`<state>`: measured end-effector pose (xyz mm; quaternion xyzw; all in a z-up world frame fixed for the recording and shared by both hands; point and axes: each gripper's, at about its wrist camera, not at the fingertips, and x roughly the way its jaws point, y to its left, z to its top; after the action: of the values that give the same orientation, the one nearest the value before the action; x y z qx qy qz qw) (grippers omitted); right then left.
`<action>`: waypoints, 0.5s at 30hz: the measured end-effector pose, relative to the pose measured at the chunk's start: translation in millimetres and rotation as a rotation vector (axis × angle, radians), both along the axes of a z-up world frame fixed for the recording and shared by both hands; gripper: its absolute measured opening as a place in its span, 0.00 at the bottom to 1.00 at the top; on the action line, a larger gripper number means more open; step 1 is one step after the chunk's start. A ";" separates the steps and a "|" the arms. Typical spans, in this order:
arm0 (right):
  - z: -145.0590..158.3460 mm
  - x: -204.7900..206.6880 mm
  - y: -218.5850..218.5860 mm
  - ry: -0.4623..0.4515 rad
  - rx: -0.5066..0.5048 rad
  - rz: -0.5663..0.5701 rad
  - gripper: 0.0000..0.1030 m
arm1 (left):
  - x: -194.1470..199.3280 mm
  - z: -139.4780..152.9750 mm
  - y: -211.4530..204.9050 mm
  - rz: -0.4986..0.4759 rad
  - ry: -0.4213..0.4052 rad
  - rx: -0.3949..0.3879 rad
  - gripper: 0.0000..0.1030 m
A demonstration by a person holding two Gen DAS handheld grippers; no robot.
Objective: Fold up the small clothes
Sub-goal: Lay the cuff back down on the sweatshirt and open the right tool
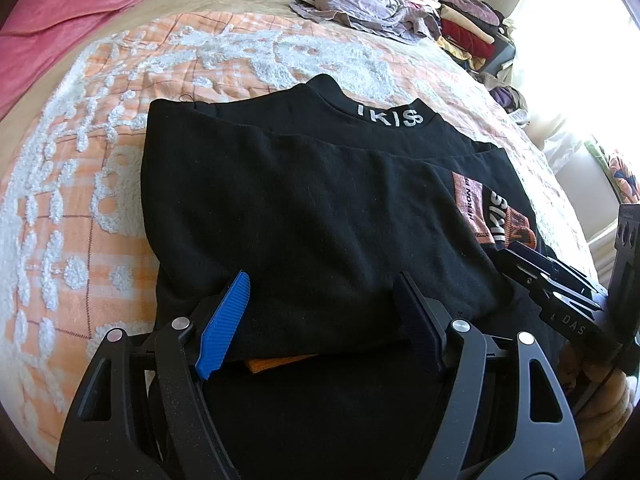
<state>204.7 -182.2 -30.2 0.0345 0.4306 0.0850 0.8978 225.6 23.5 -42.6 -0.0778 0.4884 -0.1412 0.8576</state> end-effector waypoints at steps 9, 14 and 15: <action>10.1 -9.6 -3.2 -0.018 0.012 -0.006 0.46 | -4.5 2.0 0.0 -0.006 -0.005 -0.001 0.64; 15.4 -15.5 -7.0 -0.030 0.026 -0.013 0.53 | -7.6 4.6 1.0 -0.002 -0.007 -0.002 0.64; 16.7 -16.6 -7.4 -0.035 0.027 -0.013 0.55 | -8.6 6.0 1.4 -0.001 -0.008 -0.005 0.64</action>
<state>188.1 -189.6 -13.5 0.0479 0.4135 0.0858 0.9052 217.0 24.9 -36.7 -0.0791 0.4846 -0.1432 0.8593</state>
